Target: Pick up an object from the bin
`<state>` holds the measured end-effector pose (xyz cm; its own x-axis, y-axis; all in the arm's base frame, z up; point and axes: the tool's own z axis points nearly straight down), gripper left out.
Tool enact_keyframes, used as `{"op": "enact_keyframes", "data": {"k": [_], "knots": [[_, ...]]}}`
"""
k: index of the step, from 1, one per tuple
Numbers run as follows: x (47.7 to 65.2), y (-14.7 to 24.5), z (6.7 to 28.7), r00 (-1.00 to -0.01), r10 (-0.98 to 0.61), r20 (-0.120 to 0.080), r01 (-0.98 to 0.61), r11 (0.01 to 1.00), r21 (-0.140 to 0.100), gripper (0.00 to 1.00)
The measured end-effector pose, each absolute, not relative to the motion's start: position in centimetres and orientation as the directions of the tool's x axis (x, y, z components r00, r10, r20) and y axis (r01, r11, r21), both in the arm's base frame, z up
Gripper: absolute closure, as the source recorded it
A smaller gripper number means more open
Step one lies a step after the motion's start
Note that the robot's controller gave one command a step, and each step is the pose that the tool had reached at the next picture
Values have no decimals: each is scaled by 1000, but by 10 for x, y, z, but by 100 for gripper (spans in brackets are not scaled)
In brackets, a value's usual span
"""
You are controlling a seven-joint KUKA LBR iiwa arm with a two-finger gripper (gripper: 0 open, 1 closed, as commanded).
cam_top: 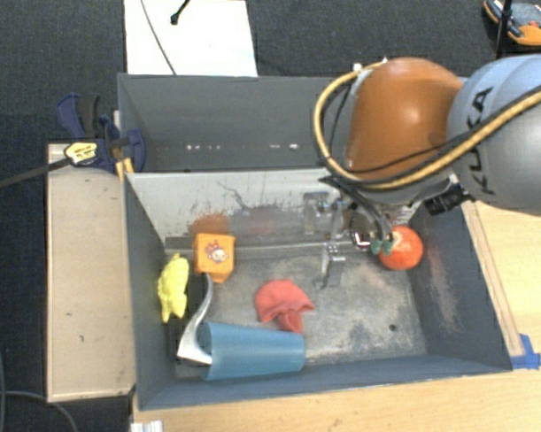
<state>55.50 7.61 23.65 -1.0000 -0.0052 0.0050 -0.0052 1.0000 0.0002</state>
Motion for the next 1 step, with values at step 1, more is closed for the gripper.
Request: {"op": "enact_keyframes", "data": {"k": [1], "knots": [[556,76,241,-1000,-3,-3,-3,1000,1,0]]}}
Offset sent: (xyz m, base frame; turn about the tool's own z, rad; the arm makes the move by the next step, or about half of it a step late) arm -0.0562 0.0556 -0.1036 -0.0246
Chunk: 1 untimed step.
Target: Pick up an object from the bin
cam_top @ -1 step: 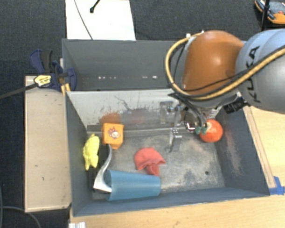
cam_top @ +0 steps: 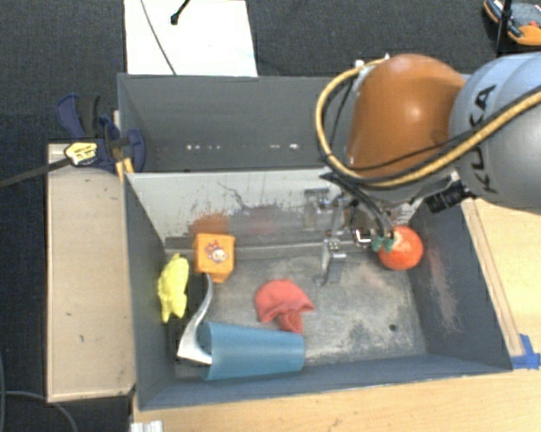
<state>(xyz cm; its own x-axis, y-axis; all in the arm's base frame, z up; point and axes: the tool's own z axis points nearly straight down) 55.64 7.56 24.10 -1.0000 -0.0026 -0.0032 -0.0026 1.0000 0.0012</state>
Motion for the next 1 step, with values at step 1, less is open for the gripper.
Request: {"op": "enact_keyframes", "data": {"k": [1], "knots": [[532,100,194,-1000,-13,-9,-13,1000,1,0]]}}
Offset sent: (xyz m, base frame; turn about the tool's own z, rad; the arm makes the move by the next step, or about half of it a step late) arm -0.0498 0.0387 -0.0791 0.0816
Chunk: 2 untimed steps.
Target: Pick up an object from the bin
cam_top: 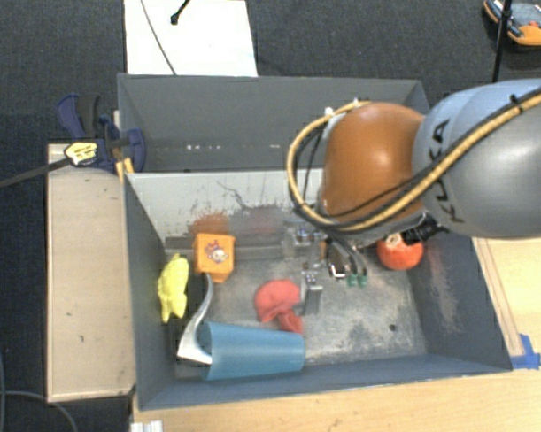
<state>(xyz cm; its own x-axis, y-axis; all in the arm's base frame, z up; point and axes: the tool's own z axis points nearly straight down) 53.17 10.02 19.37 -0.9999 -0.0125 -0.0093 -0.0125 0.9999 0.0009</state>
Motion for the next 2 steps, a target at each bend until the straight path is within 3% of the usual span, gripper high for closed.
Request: {"op": "enact_keyframes", "data": {"k": [1,2], "knots": [[511,114,162,-999,54,4,54,999,1,0],[523,125,90,-991,-132,-4,-132,991,1,100]]}}
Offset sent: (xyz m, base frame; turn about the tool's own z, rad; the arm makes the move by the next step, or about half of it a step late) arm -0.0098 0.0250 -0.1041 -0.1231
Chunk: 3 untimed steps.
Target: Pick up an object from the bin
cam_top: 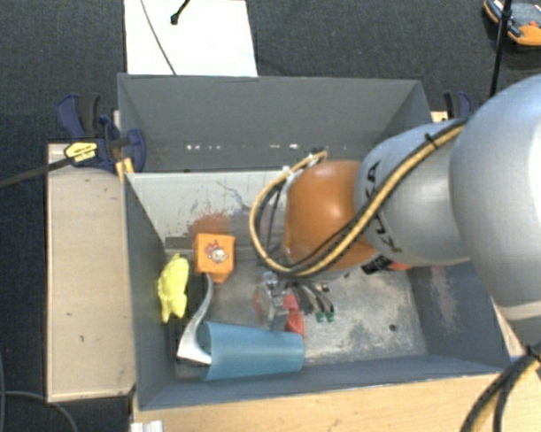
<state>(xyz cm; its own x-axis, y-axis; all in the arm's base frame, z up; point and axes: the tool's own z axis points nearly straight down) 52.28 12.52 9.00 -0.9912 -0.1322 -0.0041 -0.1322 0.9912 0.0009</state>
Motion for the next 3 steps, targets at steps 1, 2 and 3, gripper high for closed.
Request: {"op": "enact_keyframes", "data": {"k": [1,2,3], "knots": [[525,125,92,-992,-128,-13,-128,992,1,0],[525,125,92,-992,-126,-12,-126,992,1,0],[521,94,73,-999,-39,-15,-39,999,2,100]]}}
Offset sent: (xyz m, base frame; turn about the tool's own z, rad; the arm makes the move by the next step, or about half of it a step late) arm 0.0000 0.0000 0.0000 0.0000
